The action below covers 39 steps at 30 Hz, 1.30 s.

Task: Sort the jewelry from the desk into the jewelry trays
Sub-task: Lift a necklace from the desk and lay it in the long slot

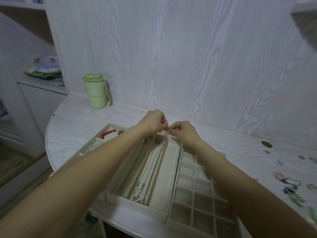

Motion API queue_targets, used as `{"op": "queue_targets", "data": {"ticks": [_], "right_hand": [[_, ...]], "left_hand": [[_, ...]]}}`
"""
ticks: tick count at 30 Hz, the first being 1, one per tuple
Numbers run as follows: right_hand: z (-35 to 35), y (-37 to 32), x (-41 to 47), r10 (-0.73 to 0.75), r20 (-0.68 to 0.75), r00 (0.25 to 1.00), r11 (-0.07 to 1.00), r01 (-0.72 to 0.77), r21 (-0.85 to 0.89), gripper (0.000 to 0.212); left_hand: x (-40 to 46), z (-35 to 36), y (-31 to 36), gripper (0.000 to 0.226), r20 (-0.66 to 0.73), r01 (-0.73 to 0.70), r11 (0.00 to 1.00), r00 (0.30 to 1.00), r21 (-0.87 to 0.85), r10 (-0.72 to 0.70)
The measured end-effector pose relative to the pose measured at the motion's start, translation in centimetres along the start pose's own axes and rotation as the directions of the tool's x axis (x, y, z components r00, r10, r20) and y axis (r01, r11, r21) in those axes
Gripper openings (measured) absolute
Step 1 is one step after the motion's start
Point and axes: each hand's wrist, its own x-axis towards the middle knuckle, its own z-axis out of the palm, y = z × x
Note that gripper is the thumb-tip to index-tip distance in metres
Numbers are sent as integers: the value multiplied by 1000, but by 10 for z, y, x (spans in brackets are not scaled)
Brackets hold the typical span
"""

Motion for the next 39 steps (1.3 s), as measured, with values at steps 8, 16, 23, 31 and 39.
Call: {"op": "queue_targets", "data": {"ticks": [8,16,23,31,39], "right_hand": [[0,5,0,62,65,996,978,-47,-204,25],[2,6,-2,77,83,994,974,-57,-217,28],[3,1,-6,98,86,991,973,-77,-220,29],[0,-2,-11,122,92,988,973,-101,-210,26],[0,-3,-9,141,87,986,970,-120,-212,28]], "left_hand": [[1,8,-1,13,-36,16,998,999,60,-14],[-10,9,-2,15,-36,120,988,993,97,-117],[-17,11,-3,14,8,134,987,991,89,-136],[-25,14,-6,14,120,121,987,984,108,-133],[-28,0,-1,9,92,82,978,991,192,-101]]}}
